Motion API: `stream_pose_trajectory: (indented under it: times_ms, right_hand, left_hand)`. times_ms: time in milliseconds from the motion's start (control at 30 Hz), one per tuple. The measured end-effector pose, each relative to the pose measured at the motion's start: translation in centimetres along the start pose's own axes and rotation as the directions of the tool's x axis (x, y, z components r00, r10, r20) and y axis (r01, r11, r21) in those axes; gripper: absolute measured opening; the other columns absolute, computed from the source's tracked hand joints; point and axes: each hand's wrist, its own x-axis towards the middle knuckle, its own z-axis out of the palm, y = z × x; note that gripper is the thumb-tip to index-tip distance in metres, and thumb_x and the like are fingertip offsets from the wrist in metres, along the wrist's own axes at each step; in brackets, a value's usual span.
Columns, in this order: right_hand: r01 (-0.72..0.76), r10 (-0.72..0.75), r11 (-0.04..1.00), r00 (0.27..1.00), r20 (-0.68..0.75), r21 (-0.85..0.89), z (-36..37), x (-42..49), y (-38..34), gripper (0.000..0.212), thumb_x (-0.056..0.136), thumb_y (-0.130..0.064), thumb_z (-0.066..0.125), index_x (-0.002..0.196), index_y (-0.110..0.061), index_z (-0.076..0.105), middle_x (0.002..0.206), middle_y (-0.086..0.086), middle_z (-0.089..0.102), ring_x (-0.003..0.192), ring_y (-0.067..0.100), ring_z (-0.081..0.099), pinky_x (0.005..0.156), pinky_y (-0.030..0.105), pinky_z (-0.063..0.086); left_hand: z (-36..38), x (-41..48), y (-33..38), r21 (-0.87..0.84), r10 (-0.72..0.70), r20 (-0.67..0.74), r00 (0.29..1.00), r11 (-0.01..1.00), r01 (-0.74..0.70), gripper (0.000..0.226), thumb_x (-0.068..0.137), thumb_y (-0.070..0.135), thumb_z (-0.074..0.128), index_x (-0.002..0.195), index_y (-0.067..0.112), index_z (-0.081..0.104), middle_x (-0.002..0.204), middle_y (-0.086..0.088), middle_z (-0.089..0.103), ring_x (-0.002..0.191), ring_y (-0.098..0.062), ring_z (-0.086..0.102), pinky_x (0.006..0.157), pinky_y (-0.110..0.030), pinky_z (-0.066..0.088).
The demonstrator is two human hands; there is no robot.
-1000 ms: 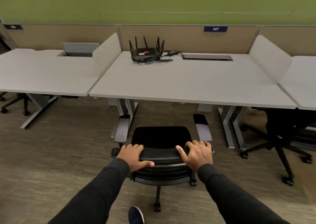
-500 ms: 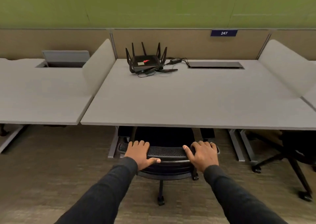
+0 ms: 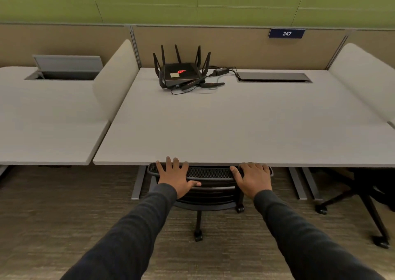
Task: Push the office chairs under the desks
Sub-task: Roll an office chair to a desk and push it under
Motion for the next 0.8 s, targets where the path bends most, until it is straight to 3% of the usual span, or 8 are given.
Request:
stream_pose_trajectory:
  times_ms: [333, 600, 800]
  right_hand:
    - [0.000, -0.001, 0.999, 0.999, 0.032, 0.037, -0.4, -1.0, -0.7, 0.068, 0.098, -0.067, 0.022, 0.138, -0.021, 0.052, 0.142, 0.007, 0.053, 0.139, 0.028, 0.037, 0.120, 0.055, 0.017]
    - [0.039, -0.042, 0.992, 0.999, 0.020, 0.118, -0.6, -5.8, -3.4, 0.080, 0.092, -0.074, 0.022, 0.153, -0.023, 0.033, 0.162, 0.011, 0.029, 0.151, 0.030, 0.018, 0.122, 0.054, 0.012]
    - [0.089, -0.089, 0.987, 0.996, -0.003, 0.136, -1.7, -12.2, -5.9, 0.076, 0.096, -0.070, 0.028, 0.155, -0.022, 0.031, 0.162, 0.011, 0.029, 0.151, 0.030, 0.018, 0.121, 0.054, 0.012]
  left_hand:
    - [-0.6, -0.1, 0.5, -0.056, -0.014, 0.015, 1.000, 0.998, 0.015, 0.105, 0.079, 0.090, 0.031, 0.158, 0.022, 0.015, 0.165, -0.015, 0.012, 0.152, -0.041, -0.002, 0.116, -0.071, -0.002]
    - [0.9, -5.1, 2.3, -0.095, -0.007, -0.073, 0.997, 0.995, 0.000, 0.100, 0.090, 0.076, 0.036, 0.159, 0.021, -0.012, 0.164, -0.019, -0.022, 0.150, -0.041, -0.021, 0.118, -0.066, -0.007]
    - [1.7, -11.3, 2.2, -0.105, -0.046, -0.109, 0.993, 0.994, 0.035, 0.099, 0.091, 0.075, 0.036, 0.159, 0.020, -0.010, 0.165, -0.018, -0.018, 0.151, -0.039, -0.018, 0.118, -0.066, -0.007]
